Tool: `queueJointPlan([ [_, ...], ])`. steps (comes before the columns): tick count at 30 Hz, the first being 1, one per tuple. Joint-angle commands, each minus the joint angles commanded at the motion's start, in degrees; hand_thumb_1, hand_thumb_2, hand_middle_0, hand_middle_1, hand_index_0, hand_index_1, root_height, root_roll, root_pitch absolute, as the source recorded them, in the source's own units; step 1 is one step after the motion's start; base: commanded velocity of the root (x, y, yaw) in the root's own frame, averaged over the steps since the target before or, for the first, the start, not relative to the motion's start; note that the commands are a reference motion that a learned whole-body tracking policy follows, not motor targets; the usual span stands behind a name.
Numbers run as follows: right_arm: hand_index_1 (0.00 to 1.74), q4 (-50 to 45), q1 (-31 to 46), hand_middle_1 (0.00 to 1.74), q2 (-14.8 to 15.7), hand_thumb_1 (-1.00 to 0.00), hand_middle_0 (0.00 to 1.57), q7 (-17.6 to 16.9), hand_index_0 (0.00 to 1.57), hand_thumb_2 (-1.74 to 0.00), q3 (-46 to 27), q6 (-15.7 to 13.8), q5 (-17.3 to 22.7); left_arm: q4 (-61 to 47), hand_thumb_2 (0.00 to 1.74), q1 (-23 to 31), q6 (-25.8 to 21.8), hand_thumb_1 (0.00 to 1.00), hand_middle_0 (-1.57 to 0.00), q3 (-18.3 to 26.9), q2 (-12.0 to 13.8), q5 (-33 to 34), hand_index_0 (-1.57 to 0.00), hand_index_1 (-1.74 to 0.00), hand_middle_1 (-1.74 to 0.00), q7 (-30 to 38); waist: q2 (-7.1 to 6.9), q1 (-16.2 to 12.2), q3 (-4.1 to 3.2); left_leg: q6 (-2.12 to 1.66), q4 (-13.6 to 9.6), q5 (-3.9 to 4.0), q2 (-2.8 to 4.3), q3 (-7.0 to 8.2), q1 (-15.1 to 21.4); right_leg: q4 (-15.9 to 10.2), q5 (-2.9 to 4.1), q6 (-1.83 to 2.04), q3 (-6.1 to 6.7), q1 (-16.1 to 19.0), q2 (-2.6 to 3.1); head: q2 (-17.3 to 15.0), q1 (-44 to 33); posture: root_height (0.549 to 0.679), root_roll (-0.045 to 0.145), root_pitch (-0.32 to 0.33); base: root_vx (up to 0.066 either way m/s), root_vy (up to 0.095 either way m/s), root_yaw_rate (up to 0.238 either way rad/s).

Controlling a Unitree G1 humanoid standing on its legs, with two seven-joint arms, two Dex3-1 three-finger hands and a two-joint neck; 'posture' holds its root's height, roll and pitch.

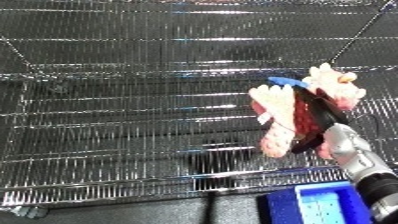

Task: Pick up the object and place it into the box

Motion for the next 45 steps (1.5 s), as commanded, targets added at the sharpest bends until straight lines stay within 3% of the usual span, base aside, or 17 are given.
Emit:
queueJointPlan([
  [2,0.52,0.08,0.26,0.52,0.06,-0.30,0.47,0.11,0.47,-0.52,0.02,0.05,-0.26,0.11,1.74,0.05,0.00,1.00,-1.57,0.07,-0.10,-0.02,-1.57,-1.74,-1.74,0.00,-0.01,0.00,0.00,-0.01,-0.11,0.01,0.04,0.01,0.07,-0.09,0.01,0.03,-0.05,0.09,-0.01,-0.03,0.05,0.612,0.052,-0.079,0.006,0.001,0.009],
  [3,0.70,0.12,0.84,0.70,0.23,-0.40,0.63,0.25,0.63,-0.70,-0.05,0.11,-0.62,0.38,1.74,0.10,0.02,1.00,-1.57,0.25,-0.31,-0.04,-1.57,-1.74,-1.74,0.03,-0.05,-0.05,0.00,-0.02,-0.35,0.05,0.12,0.06,0.24,-0.27,0.04,0.10,-0.11,0.25,-0.03,-0.06,0.08,0.612,0.051,-0.079,0.004,0.002,-0.004],
  [15,1.74,-1.73,2.09,1.74,1.47,-1.00,1.57,-0.44,1.57,-1.74,-0.62,-0.10,-0.29,1.52,1.74,-0.12,-0.27,1.00,-1.57,1.13,-0.57,-0.71,-1.57,-1.74,-1.74,0.60,-0.91,-0.46,0.00,-0.01,-0.96,0.18,0.59,0.23,0.89,-0.91,0.03,0.07,-0.20,0.98,0.06,0.24,0.47,0.613,0.050,-0.083,-0.007,-0.003,-0.015],
  [29,1.74,-8.67,5.67,1.74,0.62,-1.00,1.57,-3.04,1.57,-1.74,-5.24,-0.82,3.72,3.11,1.74,-1.32,0.21,1.00,-1.57,2.03,-0.94,-1.41,-1.57,-1.74,-1.74,0.68,-1.64,-1.03,0.00,0.00,-1.60,0.37,0.62,0.36,2.57,-1.46,0.10,0.14,-0.27,2.97,-0.04,0.61,2.50,0.615,0.051,-0.106,-0.015,-0.003,-0.001],
  [38,1.74,-31.83,22.05,1.74,0.92,-1.00,1.57,-11.50,1.57,-1.74,-24.25,-4.91,9.96,5.34,1.74,-2.65,0.19,1.00,-1.57,3.30,-2.70,-0.23,-1.57,-1.74,-1.74,1.71,-3.03,-3.87,0.00,0.46,-1.86,-0.13,1.14,0.77,5.27,-2.44,0.11,0.32,-0.39,5.97,-0.08,1.63,6.86,0.618,0.052,-0.140,-0.021,0.002,-0.041],
  [45,1.74,-43.82,33.21,1.74,4.70,-1.00,1.57,-15.75,1.57,-1.74,-37.71,-7.90,13.10,5.74,1.74,-3.64,0.44,1.00,-1.57,3.56,-3.48,0.27,-1.57,-1.74,-1.74,1.85,-3.70,-5.71,0.00,0.70,-0.97,-0.67,1.40,1.01,6.55,-2.20,0.16,0.29,-0.24,7.28,-0.10,2.05,9.89,0.617,0.053,-0.168,-0.023,0.000,-0.032],
])
